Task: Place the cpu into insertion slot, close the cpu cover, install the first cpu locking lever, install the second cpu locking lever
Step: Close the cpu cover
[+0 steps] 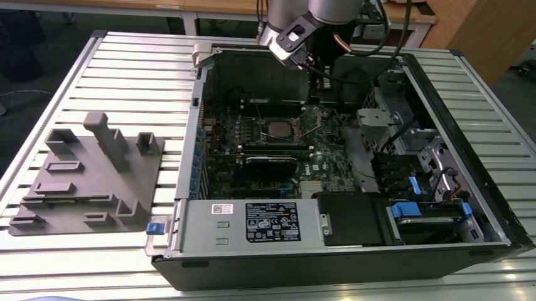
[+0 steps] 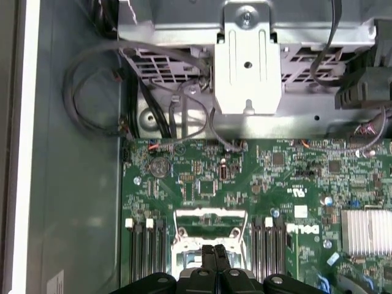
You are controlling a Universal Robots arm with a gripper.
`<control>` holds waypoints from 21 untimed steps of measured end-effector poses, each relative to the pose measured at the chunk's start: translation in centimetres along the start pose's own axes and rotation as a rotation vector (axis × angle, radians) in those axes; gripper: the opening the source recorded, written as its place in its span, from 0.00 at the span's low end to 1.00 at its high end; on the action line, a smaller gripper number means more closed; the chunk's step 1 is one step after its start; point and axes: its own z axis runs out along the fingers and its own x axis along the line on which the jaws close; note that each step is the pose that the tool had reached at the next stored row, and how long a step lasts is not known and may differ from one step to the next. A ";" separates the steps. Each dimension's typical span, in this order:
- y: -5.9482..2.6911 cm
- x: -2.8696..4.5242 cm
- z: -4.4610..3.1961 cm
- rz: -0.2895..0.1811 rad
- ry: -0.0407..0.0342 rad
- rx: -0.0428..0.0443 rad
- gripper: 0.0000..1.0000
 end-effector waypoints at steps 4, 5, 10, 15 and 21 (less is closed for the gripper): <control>0.94 0.04 0.09 0.000 0.0000 0.0000 0.11; 1.18 0.05 0.11 0.000 0.0000 0.0000 0.11; 2.36 0.10 0.22 0.000 0.0001 0.0000 0.11; 3.45 0.14 0.31 0.000 0.0000 0.0000 0.11; 3.60 0.14 0.33 0.000 -0.0001 0.0000 0.11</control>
